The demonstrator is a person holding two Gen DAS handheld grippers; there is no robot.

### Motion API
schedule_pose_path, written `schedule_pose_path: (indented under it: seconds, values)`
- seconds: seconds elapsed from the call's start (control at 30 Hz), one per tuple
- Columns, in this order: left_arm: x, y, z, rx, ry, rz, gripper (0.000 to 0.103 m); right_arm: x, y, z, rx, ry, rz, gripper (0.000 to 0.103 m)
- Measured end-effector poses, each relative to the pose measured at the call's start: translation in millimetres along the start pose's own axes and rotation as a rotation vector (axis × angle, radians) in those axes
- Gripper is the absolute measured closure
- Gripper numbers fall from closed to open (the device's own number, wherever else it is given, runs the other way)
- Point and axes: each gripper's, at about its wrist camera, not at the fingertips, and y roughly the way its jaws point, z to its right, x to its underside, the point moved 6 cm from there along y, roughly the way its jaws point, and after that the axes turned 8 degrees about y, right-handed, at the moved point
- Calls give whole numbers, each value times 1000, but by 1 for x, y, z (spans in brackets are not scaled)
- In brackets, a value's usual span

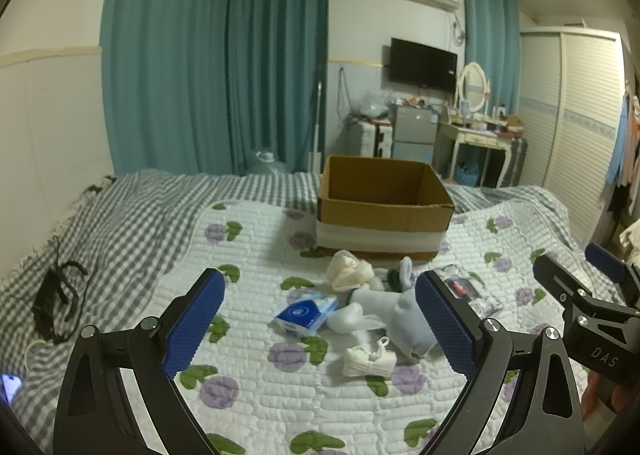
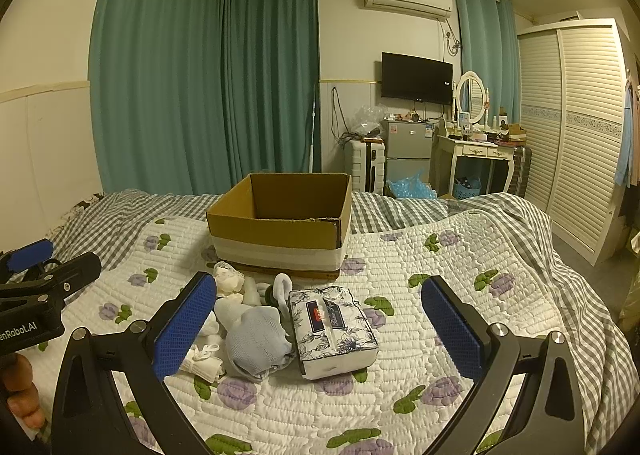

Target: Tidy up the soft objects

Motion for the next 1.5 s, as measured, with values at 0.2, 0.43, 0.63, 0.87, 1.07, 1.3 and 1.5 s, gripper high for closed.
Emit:
schedule_pose_path:
  seconds: [0.2,0.43,0.63,0.87,1.07,1.3,1.5]
  values:
    - [0,-2,-1,6,-18,-4,5,-2,-2,0,3,-6,6,0]
    - [-9,-9,-6,6,-33,9,5,-8,-7,-6,-12,-14,13,0]
    - [-16,-11,-10,8,-49,22,5,-14,-10,-11,-28,-22,10,0]
    - [6,22,-10,-15,-56,-72,5,-13,18,1,-29,-65,-115,0]
    - [54,66,13,-14,4,-225,5,28,83,17,18,-184,-347,0]
    - [97,97,39,26,60,-371,6,72,130,33,-33,-114,-484,0]
    - [102,117,46,74,51,-387,7,84,154,48,-34,-26,-556,1]
